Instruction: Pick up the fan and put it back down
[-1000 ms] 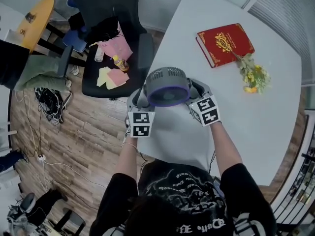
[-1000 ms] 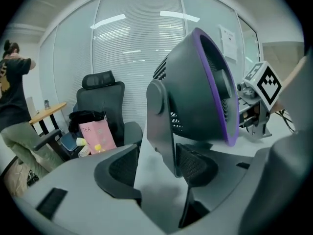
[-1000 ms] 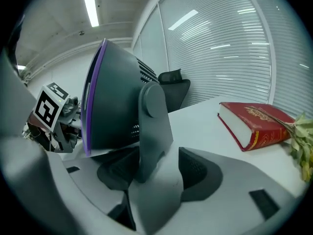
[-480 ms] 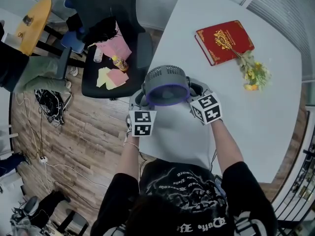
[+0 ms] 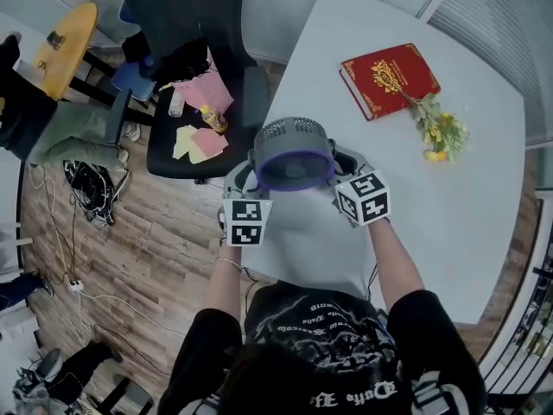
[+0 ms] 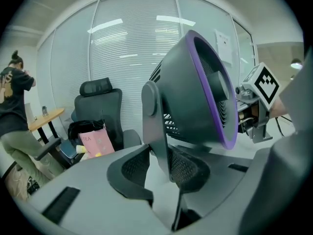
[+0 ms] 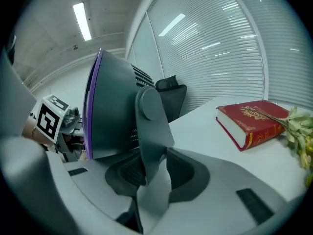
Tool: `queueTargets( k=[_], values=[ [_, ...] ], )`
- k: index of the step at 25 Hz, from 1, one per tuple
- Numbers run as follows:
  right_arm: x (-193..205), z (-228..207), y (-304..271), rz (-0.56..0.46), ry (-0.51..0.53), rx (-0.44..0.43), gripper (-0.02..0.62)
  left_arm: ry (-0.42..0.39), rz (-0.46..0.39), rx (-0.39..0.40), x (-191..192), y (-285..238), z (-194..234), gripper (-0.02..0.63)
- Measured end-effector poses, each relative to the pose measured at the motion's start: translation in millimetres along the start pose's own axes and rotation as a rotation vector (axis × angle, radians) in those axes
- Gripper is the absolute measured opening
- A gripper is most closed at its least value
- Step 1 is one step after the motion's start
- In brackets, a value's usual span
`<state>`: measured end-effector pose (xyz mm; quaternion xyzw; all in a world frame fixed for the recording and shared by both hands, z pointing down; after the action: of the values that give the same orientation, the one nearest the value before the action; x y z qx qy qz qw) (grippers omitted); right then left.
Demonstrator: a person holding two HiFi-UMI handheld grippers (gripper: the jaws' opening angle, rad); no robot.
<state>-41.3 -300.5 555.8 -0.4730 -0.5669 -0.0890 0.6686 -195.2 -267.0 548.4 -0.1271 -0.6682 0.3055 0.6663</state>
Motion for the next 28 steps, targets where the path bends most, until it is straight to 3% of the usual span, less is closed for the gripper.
queueTargets(
  k=[15, 28],
  values=[
    [-40.7, 38.7, 81.8, -0.101, 0.058, 0.047, 0.115, -0.005, -0.098, 0.010, -37.0, 85.9, -30.8, 0.112],
    [-33.9, 93.5, 149.0, -0.128, 0.058, 0.125, 0.112, 0.044, -0.080, 0.031, -17.1, 152.8, -56.6, 0.098]
  ],
)
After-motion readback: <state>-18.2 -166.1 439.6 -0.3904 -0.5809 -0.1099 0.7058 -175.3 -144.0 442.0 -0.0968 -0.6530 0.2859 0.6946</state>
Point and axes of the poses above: the fingertips, and each gripper's own axes: y backward along the fingers, z to its left, x out of its underside, the point moved 2 cm from there along y, backward along the fingers, and after that the axes turned 9 degrees about y, right-handed, at the moved point
